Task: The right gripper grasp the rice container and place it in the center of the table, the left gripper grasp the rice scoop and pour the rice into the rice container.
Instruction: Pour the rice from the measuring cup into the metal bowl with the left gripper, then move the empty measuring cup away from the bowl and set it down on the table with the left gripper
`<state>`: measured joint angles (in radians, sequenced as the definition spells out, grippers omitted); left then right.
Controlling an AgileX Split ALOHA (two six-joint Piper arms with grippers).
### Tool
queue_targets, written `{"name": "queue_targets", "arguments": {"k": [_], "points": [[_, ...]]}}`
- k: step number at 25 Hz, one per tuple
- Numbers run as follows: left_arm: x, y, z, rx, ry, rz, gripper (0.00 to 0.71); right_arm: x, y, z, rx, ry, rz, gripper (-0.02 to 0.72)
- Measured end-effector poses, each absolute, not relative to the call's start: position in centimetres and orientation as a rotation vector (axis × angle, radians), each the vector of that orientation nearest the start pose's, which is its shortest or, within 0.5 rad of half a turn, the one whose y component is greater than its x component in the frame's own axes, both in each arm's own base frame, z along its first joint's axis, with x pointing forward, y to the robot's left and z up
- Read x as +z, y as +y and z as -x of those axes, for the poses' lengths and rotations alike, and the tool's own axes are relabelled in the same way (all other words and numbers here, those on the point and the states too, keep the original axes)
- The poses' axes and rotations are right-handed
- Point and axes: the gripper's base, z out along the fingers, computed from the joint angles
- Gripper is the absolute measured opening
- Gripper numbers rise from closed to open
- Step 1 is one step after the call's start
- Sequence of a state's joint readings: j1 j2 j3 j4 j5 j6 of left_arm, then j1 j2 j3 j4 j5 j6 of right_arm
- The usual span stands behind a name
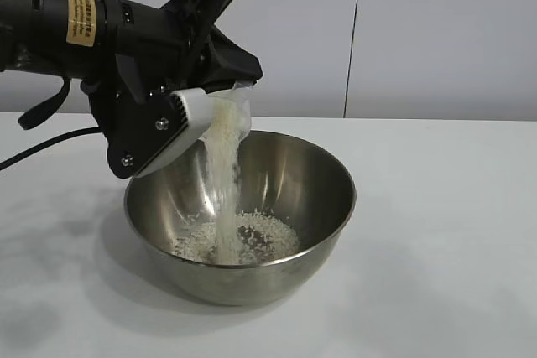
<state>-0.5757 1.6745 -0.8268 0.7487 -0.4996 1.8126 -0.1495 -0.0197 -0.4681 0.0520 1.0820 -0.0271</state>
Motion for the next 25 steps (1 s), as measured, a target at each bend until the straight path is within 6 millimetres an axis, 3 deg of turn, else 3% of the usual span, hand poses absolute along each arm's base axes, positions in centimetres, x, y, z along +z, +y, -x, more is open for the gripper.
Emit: {"name": "queue_targets", "arguments": {"k": [8, 12, 17, 21, 25], "points": [[20.1, -21.6, -27.2, 0.911, -0.21, -2.075, 0.009, 26.7, 0.5, 0.5, -0.045, 2.073, -0.124, 0.568], [20.2, -21.6, -27.2, 0.871, -0.124, -2.055, 0.009, 26.7, 0.5, 0.5, -0.045, 2.073, -0.124, 0.568], [21.3, -22.1, -27.2, 0.697, 0.17, -1.874, 0.009, 26.7, 0.5, 0.5, -0.045, 2.073, -0.124, 0.568], [22.2, -22.4, -27.0, 0.397, 0.473, -1.676, 0.009, 26.7, 0.5, 0.5, -0.045, 2.073, -0.124, 0.568], [23.4, -22.4, -27.2, 0.005, 0.856, -1.349, 0.009, 26.7, 0.5, 0.4, -0.046, 2.073, -0.124, 0.568]]}}
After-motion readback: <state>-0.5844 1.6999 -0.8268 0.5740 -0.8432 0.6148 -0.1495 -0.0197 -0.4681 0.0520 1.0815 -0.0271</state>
